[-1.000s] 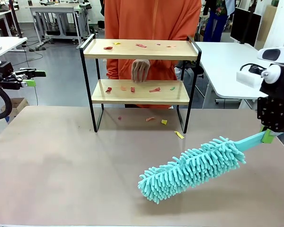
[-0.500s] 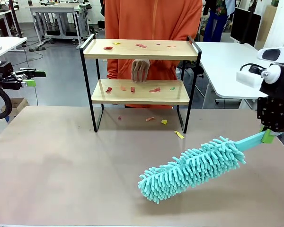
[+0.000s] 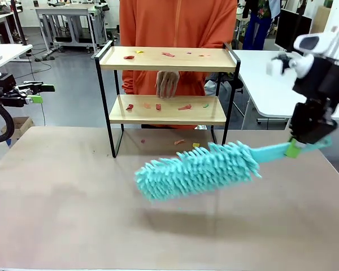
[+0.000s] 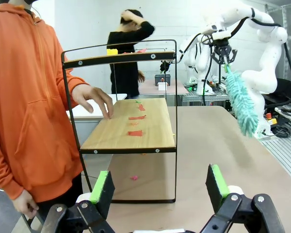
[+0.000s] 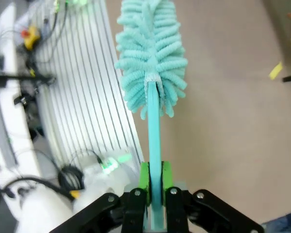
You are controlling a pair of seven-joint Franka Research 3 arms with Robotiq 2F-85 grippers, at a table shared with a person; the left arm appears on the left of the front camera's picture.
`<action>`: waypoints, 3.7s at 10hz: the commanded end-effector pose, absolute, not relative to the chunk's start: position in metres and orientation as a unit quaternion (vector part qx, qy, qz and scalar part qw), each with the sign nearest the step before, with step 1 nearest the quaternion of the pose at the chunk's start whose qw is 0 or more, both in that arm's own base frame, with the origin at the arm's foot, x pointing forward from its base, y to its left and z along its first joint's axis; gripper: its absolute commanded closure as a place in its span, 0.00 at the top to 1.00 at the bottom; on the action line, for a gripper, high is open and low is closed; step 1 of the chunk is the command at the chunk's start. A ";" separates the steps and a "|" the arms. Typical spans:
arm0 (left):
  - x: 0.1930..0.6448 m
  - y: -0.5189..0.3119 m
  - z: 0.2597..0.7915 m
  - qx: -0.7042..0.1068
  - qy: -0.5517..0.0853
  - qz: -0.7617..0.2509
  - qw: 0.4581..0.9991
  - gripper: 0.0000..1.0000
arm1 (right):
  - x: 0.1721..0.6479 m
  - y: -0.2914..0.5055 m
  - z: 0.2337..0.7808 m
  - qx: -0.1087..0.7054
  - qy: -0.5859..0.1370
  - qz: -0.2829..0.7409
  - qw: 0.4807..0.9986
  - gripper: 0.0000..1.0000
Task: Clean the shelf.
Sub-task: Clean the specific section of the Shelf indicated by the human with the Duster.
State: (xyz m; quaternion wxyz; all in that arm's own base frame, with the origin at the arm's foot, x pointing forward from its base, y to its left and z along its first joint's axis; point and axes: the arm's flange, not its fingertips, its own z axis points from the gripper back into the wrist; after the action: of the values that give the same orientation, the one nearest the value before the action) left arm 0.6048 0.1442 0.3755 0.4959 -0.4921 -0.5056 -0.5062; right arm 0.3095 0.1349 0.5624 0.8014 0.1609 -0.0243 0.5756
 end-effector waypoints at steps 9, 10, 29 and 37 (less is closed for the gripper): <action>0.603 0.143 0.378 -0.486 -0.509 -0.510 0.493 1.00 | 0.303 0.232 0.592 0.174 -0.128 0.352 0.911 0.13; 0.603 0.143 0.378 -0.486 -0.509 -0.510 0.493 1.00 | 0.303 0.232 0.592 0.174 -0.128 0.352 0.911 0.13; 0.603 0.143 0.378 -0.486 -0.509 -0.510 0.493 1.00 | 0.340 0.399 0.596 0.141 -0.185 0.137 0.963 0.13; 0.603 0.143 0.378 -0.486 -0.509 -0.510 0.493 1.00 | 0.369 0.477 0.577 0.088 -0.241 -0.006 0.967 0.13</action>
State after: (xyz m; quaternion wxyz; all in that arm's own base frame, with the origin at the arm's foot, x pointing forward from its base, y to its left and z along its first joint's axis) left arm 0.6048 0.1442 0.3755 0.4960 -0.4921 -0.5057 -0.5061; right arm 0.3616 0.4536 0.5730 0.9702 0.0891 -0.2253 0.0085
